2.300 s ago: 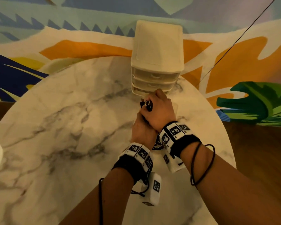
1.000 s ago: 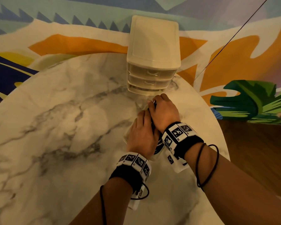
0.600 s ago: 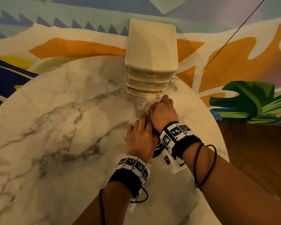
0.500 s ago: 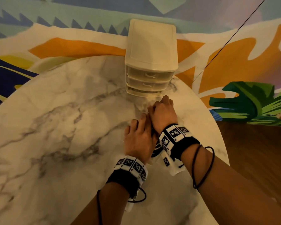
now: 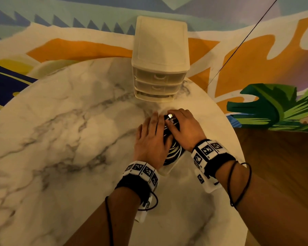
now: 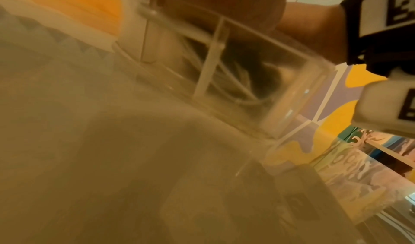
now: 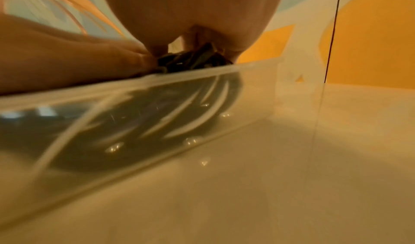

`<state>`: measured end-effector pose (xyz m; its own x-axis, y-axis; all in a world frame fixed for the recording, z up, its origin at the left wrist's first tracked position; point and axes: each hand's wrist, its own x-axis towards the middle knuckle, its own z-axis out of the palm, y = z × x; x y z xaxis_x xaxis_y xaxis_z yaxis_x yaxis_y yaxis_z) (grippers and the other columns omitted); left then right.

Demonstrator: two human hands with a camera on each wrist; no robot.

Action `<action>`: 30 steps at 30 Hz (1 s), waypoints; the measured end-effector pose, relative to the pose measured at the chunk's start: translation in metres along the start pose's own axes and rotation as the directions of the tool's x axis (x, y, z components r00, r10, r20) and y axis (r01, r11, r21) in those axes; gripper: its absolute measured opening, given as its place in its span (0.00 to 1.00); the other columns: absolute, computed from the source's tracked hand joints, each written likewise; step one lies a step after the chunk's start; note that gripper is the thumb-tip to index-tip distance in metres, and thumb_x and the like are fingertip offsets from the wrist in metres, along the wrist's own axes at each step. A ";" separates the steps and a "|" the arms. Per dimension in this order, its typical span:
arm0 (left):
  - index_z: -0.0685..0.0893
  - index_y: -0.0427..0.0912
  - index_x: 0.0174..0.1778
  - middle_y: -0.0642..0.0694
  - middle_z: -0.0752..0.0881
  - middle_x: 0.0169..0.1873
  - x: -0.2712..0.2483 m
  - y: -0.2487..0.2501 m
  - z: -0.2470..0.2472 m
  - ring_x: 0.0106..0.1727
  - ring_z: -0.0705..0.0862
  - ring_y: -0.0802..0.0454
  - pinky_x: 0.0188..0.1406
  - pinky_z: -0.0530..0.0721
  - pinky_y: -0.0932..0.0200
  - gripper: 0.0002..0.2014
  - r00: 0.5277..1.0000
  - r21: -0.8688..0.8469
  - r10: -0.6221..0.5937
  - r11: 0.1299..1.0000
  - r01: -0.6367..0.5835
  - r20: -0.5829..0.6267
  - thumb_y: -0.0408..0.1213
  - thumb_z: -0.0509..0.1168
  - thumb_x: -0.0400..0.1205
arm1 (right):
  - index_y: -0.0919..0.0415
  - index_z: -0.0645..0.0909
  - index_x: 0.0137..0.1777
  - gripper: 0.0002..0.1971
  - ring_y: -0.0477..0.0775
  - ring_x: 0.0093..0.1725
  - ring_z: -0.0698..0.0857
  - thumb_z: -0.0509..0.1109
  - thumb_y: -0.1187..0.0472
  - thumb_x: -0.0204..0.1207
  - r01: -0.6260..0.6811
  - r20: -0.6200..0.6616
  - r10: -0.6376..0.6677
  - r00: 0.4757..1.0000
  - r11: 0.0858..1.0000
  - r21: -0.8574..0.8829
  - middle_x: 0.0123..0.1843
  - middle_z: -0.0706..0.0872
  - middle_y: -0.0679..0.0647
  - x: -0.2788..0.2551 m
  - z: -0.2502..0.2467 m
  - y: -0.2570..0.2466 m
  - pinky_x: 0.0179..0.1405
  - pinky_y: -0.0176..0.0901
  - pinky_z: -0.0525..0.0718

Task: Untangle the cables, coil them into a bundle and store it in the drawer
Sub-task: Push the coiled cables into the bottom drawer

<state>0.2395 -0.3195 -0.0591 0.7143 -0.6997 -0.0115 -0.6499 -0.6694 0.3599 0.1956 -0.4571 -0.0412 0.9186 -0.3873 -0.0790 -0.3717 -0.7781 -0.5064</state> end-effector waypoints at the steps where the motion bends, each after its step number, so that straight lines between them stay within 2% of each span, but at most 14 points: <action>1: 0.63 0.45 0.77 0.43 0.66 0.78 0.000 -0.001 0.000 0.77 0.66 0.42 0.73 0.67 0.44 0.29 1.000 -0.006 0.019 1.000 -0.019 -0.017 0.54 0.54 0.82 | 0.57 0.77 0.67 0.18 0.54 0.63 0.75 0.62 0.49 0.81 0.009 0.003 -0.009 1.000 1.000 -0.002 0.62 0.81 0.54 0.002 -0.001 0.001 0.60 0.40 0.71; 4: 0.67 0.45 0.75 0.43 0.70 0.76 0.000 -0.004 0.000 0.76 0.67 0.42 0.72 0.68 0.45 0.28 0.999 -0.034 0.027 0.999 -0.028 -0.027 0.55 0.54 0.82 | 0.59 0.79 0.55 0.16 0.55 0.57 0.77 0.64 0.47 0.79 0.018 0.005 -0.018 1.000 0.998 -0.052 0.53 0.83 0.55 0.006 -0.003 0.005 0.53 0.42 0.73; 7: 0.68 0.45 0.74 0.45 0.72 0.74 0.000 -0.004 -0.001 0.76 0.67 0.44 0.73 0.68 0.46 0.28 0.999 -0.042 0.030 0.999 -0.030 -0.012 0.57 0.53 0.82 | 0.60 0.79 0.44 0.18 0.54 0.50 0.77 0.63 0.43 0.77 -0.001 0.000 0.001 1.000 0.995 -0.096 0.44 0.82 0.54 0.007 -0.004 0.007 0.46 0.45 0.75; 9: 0.69 0.44 0.73 0.45 0.73 0.73 0.000 -0.004 -0.001 0.76 0.67 0.46 0.73 0.67 0.48 0.28 1.000 -0.051 0.021 0.998 -0.022 -0.015 0.56 0.53 0.81 | 0.60 0.81 0.46 0.22 0.54 0.51 0.77 0.58 0.40 0.77 0.035 0.005 -0.034 0.999 0.995 -0.097 0.45 0.82 0.54 0.004 -0.002 0.006 0.49 0.45 0.76; 10: 0.69 0.44 0.73 0.46 0.74 0.72 0.000 -0.003 0.000 0.76 0.68 0.46 0.73 0.67 0.48 0.28 1.000 -0.060 0.012 0.998 -0.013 -0.017 0.56 0.53 0.81 | 0.60 0.81 0.50 0.23 0.55 0.53 0.77 0.56 0.41 0.78 0.056 0.015 -0.055 0.998 0.995 -0.084 0.49 0.83 0.55 0.001 0.000 0.006 0.52 0.45 0.76; 13: 0.70 0.44 0.73 0.46 0.75 0.71 0.001 -0.003 -0.001 0.74 0.69 0.46 0.71 0.69 0.48 0.27 1.000 -0.068 0.002 0.998 -0.004 -0.030 0.55 0.52 0.80 | 0.58 0.78 0.65 0.22 0.55 0.62 0.77 0.57 0.44 0.82 0.063 0.085 -0.061 0.995 0.998 -0.027 0.62 0.82 0.55 -0.004 -0.001 0.006 0.62 0.43 0.74; 15: 0.70 0.44 0.73 0.46 0.75 0.71 0.001 -0.003 -0.001 0.74 0.70 0.45 0.70 0.70 0.48 0.28 0.999 -0.065 0.004 0.998 -0.006 -0.037 0.55 0.53 0.80 | 0.57 0.76 0.67 0.21 0.55 0.63 0.78 0.58 0.45 0.82 0.077 0.116 -0.072 0.991 0.996 -0.045 0.63 0.82 0.55 -0.003 -0.004 0.006 0.62 0.43 0.74; 18: 0.69 0.44 0.74 0.47 0.74 0.72 0.000 -0.002 -0.002 0.74 0.70 0.46 0.70 0.69 0.50 0.28 1.000 -0.080 0.015 0.997 -0.017 -0.025 0.55 0.53 0.80 | 0.57 0.78 0.64 0.21 0.56 0.59 0.80 0.57 0.43 0.82 0.068 0.122 -0.053 0.991 0.991 -0.119 0.59 0.83 0.55 -0.001 -0.007 0.004 0.57 0.45 0.76; 20: 0.72 0.44 0.71 0.47 0.75 0.70 0.000 -0.004 -0.002 0.72 0.72 0.47 0.68 0.71 0.51 0.26 0.999 -0.105 0.030 0.994 -0.035 -0.042 0.55 0.54 0.81 | 0.58 0.80 0.56 0.22 0.57 0.54 0.81 0.56 0.40 0.80 0.029 0.122 -0.007 0.993 0.983 -0.180 0.53 0.84 0.55 0.001 -0.009 0.002 0.50 0.47 0.78; 22: 0.73 0.45 0.70 0.46 0.76 0.70 -0.001 -0.005 -0.003 0.71 0.73 0.46 0.67 0.73 0.50 0.26 0.998 -0.116 0.044 0.992 -0.049 -0.042 0.56 0.52 0.80 | 0.59 0.80 0.48 0.23 0.57 0.51 0.80 0.56 0.39 0.79 0.009 0.125 0.020 0.992 0.974 -0.225 0.47 0.82 0.54 -0.001 -0.010 0.002 0.44 0.45 0.76; 26: 0.69 0.45 0.75 0.45 0.72 0.74 -0.002 -0.004 -0.004 0.73 0.72 0.45 0.67 0.73 0.49 0.28 0.998 -0.120 0.068 0.990 -0.070 -0.017 0.54 0.51 0.81 | 0.60 0.81 0.48 0.23 0.56 0.55 0.77 0.56 0.41 0.78 -0.016 0.150 0.051 0.987 0.974 -0.227 0.49 0.79 0.55 -0.002 -0.010 -0.001 0.47 0.47 0.76; 30: 0.72 0.46 0.72 0.47 0.75 0.70 -0.004 -0.006 -0.002 0.70 0.74 0.47 0.64 0.77 0.48 0.24 0.995 -0.186 0.083 0.978 -0.090 -0.047 0.49 0.60 0.80 | 0.60 0.83 0.42 0.25 0.56 0.53 0.74 0.53 0.40 0.76 -0.013 0.176 0.053 0.983 0.975 -0.223 0.48 0.76 0.55 0.003 -0.010 -0.008 0.47 0.49 0.76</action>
<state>0.2410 -0.3125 -0.0588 0.6693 -0.7404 0.0620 -0.6522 -0.5456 0.5263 0.1996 -0.4572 -0.0289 0.9068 -0.3350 -0.2560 -0.4041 -0.8638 -0.3009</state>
